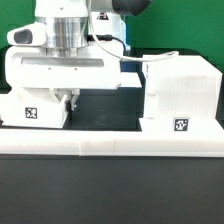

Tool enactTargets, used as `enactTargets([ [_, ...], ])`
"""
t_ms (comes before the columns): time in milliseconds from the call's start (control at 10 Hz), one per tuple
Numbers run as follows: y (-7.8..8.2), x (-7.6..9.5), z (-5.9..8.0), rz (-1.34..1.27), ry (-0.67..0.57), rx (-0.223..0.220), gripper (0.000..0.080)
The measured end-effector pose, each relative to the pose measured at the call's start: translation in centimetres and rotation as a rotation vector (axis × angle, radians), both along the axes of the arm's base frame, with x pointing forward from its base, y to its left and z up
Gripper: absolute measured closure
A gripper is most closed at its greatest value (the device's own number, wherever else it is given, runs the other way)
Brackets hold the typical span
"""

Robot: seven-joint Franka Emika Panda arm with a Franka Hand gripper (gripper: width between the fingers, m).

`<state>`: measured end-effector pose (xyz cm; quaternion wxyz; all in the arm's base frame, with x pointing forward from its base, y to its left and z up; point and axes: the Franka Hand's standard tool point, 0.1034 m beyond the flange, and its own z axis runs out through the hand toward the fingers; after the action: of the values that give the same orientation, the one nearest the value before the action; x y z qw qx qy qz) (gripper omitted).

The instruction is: Assemble drawer

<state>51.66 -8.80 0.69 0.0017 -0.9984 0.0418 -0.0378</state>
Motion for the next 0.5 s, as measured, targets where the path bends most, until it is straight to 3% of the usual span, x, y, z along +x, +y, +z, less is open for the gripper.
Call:
enactTargets([
  [300,0.1,0.0,0.0,0.001,0.0,0.0,0.0758],
  [500,1.8,0.5,1.6,0.058,0.02,0.021,0.0758],
])
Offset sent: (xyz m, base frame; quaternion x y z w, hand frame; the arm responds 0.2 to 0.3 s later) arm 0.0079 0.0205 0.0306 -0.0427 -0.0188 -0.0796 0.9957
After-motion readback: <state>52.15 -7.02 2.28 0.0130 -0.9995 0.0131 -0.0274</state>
